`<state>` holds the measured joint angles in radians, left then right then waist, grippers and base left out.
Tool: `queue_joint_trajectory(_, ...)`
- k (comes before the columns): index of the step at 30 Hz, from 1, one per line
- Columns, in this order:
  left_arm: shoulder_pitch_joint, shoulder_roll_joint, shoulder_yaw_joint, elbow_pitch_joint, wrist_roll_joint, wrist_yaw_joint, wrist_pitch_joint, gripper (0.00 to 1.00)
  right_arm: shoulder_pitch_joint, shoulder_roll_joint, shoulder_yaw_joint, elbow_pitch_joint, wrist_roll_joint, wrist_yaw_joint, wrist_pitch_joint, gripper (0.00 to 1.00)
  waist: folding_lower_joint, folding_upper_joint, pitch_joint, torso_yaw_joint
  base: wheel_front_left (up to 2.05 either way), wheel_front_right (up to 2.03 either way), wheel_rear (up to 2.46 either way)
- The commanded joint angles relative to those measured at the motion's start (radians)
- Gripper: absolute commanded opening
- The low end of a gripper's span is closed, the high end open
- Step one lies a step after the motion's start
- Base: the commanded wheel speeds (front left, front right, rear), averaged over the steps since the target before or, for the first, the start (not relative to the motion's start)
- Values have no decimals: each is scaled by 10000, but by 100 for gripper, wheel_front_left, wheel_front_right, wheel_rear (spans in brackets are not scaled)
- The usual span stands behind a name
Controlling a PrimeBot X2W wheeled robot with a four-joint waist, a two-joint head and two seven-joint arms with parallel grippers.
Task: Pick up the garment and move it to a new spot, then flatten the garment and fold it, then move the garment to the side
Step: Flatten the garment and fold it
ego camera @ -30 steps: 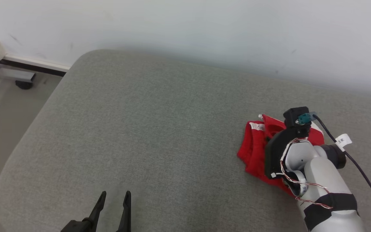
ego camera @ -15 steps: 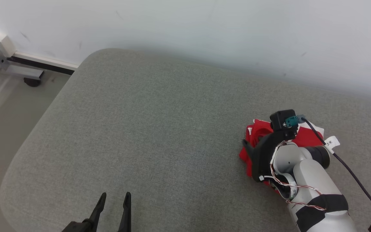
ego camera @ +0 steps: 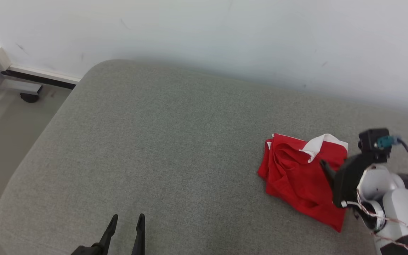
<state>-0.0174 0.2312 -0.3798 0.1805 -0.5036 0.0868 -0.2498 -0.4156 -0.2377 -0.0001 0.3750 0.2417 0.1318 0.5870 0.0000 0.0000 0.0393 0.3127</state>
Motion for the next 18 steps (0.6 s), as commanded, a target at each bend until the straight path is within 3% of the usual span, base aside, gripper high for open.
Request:
queue_joint_trajectory(1,97,3,0,-12,-116,-42,-68,100,130,-10,7,22,-69,-19,47,100,0,0,49,21,0,0,0)
queue_joint_trajectory(2,83,-5,1,-19,-126,-41,-69,100,266,-52,-48,69,-142,-19,120,91,0,0,96,37,0,0,0)
queue_joint_trajectory(3,62,-17,-5,-34,-131,-39,-70,100,368,-48,-59,118,-196,-19,183,89,0,0,155,55,0,0,0)
queue_joint_trajectory(4,37,-36,-8,-43,-130,-32,-76,100,425,-3,-79,161,-237,-19,186,73,0,0,207,74,0,0,0)
queue_joint_trajectory(7,-68,-99,-55,-68,-100,-30,-71,100,346,129,-95,333,-410,-19,87,4,0,0,393,158,0,0,0)
queue_joint_trajectory(8,-114,-112,-69,-54,-90,-48,-75,100,271,133,-36,404,-473,-19,32,0,0,0,442,199,0,0,0)
queue_joint_trajectory(18,-316,-269,-107,165,-77,-99,-128,100,-1055,221,211,1465,-1054,-19,-542,0,0,0,712,710,0,0,0)
